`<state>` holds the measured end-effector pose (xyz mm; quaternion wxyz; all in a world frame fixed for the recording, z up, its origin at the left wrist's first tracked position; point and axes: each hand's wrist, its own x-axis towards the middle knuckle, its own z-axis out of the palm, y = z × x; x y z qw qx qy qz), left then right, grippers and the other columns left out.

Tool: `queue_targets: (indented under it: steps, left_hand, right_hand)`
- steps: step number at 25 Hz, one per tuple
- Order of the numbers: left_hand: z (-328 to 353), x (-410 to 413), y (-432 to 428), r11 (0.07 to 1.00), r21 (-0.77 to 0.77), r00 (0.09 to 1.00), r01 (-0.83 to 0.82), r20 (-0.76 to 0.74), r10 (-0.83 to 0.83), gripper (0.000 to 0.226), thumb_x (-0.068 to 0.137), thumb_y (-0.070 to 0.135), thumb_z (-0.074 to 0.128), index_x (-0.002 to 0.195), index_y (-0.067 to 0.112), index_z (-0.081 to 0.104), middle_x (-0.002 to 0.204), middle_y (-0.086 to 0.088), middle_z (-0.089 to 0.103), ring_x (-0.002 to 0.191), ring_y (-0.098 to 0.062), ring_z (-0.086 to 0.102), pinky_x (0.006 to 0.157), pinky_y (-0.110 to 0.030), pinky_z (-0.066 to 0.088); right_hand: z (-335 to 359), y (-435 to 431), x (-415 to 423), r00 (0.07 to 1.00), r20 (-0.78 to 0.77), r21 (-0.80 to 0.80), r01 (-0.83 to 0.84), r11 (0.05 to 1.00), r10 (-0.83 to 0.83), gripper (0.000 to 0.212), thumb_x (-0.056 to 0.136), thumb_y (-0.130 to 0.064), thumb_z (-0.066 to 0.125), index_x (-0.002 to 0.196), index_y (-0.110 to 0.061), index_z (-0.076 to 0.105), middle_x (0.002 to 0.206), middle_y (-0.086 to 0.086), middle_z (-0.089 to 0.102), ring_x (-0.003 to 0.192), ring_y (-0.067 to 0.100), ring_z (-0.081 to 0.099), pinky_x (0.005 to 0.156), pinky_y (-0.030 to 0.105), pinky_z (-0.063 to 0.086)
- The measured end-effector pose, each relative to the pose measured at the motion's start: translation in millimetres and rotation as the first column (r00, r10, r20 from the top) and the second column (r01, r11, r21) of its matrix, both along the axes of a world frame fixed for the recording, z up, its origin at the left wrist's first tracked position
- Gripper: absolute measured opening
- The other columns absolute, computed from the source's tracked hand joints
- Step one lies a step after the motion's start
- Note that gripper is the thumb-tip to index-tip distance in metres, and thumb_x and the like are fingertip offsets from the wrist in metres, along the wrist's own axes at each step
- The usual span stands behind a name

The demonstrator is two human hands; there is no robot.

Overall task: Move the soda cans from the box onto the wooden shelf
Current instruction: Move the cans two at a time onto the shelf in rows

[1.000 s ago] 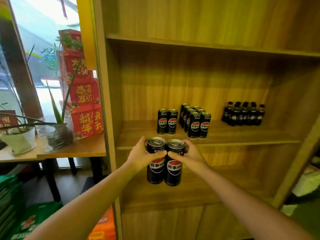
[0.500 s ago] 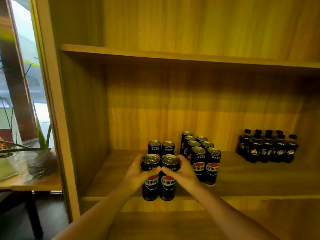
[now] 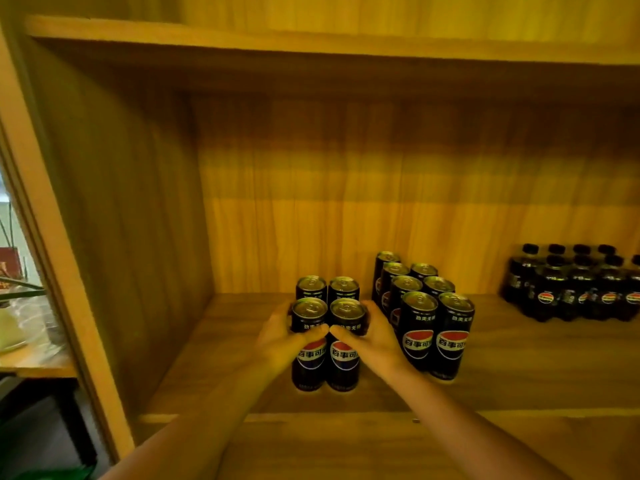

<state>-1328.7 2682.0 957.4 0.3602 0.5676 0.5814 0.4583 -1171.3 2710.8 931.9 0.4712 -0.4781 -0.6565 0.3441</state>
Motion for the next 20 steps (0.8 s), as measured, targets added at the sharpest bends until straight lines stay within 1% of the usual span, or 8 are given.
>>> queue_targets:
  steps: [2,5,7,10,12,14,17,20]
  left_hand:
    - [-4.3,-0.1,1.4,1.0,0.021,1.0,-0.012,-0.022,0.013,0.071,0.068,0.026,0.078,0.129,0.017,0.043,0.131,-0.006,0.056,0.121,-0.024,0.053,0.098,-0.038,0.045]
    - [-25.8,-7.3,-5.8,1.0,0.028,1.0,-0.01,0.002,0.01,0.084,0.065,0.039,0.078,0.135,0.02,0.036,0.139,-0.003,0.046,0.129,-0.023,0.046,0.101,-0.037,0.043]
    - [-47.9,-12.8,-11.0,0.999,-0.031,0.982,-0.03,-0.188,0.023,0.093,0.066,0.058,0.068,0.141,0.023,0.026,0.148,-0.002,0.032,0.137,-0.024,0.033,0.108,-0.044,0.035]
    - [-78.1,-14.8,-14.3,0.987,-0.109,0.709,-0.115,-0.705,0.004,0.108,0.062,0.087,0.022,0.146,0.02,0.016,0.156,-0.006,0.012,0.145,-0.025,0.008,0.117,-0.05,0.005]
    - [-87.3,-10.7,-10.0,0.992,-0.082,0.591,-0.097,-0.807,-0.009,0.131,0.039,0.09,-0.016,0.147,0.019,0.009,0.158,-0.007,0.003,0.146,-0.025,-0.004,0.114,-0.052,-0.008]
    - [-90.3,-6.7,-3.5,0.991,-0.095,0.54,-0.097,-0.841,-0.028,0.131,0.038,0.083,-0.023,0.147,0.017,0.006,0.158,-0.009,-0.001,0.146,-0.025,-0.007,0.113,-0.053,-0.01]
    - [-89.8,-4.6,4.0,0.985,-0.117,0.513,-0.128,-0.857,-0.035,0.101,0.07,0.079,0.001,0.147,0.015,0.001,0.158,-0.009,-0.002,0.145,-0.026,-0.007,0.113,-0.053,-0.01]
    - [-91.1,-6.6,12.9,0.986,-0.122,0.488,-0.113,-0.871,-0.052,0.089,0.081,0.072,0.015,0.147,0.015,-0.001,0.158,-0.009,-0.003,0.146,-0.025,-0.007,0.114,-0.052,-0.01]
  right_hand:
    - [-0.3,-2.8,-1.6,1.0,0.01,0.023,0.022,1.0,-0.022,0.065,0.067,-0.037,0.076,0.121,-0.018,0.045,0.117,-0.002,0.061,0.107,0.01,0.057,0.089,0.027,0.046]
    - [-23.4,-10.9,1.3,0.997,-0.021,0.015,0.068,0.998,-0.068,0.091,0.054,-0.061,0.073,0.128,-0.023,0.034,0.125,-0.006,0.056,0.115,0.009,0.054,0.096,0.033,0.047]
    - [-47.2,-20.1,3.7,0.98,0.136,-0.017,0.147,0.989,-0.144,0.106,0.051,-0.084,0.053,0.136,-0.026,0.027,0.138,-0.004,0.047,0.126,0.014,0.046,0.102,0.04,0.044]
    - [-71.3,-28.2,1.4,0.737,0.64,0.029,0.26,0.965,-0.218,0.125,0.044,-0.094,-0.006,0.139,-0.021,0.03,0.145,0.001,0.04,0.134,0.021,0.036,0.11,0.039,0.034]
    - [-76.4,-25.5,-7.4,0.633,0.705,0.14,0.32,0.937,-0.321,0.128,0.047,-0.087,-0.02,0.135,-0.015,0.039,0.14,0.006,0.047,0.131,0.024,0.041,0.108,0.04,0.033]
    - [-77.2,-24.0,-12.5,0.609,0.693,0.192,0.36,0.913,-0.386,0.106,0.069,-0.082,-0.001,0.131,-0.009,0.046,0.135,0.011,0.053,0.128,0.027,0.046,0.105,0.043,0.036]
    - [-77.7,-18.2,-13.7,0.574,0.735,0.17,0.36,0.917,-0.362,0.076,0.08,-0.063,0.041,0.13,-0.006,0.046,0.135,0.013,0.052,0.128,0.028,0.045,0.106,0.042,0.035]
    - [-76.4,-14.2,-15.1,0.546,0.734,0.2,0.396,0.896,-0.405,0.075,0.079,-0.066,0.037,0.117,-0.003,0.058,0.12,0.016,0.064,0.116,0.03,0.057,0.096,0.045,0.045]
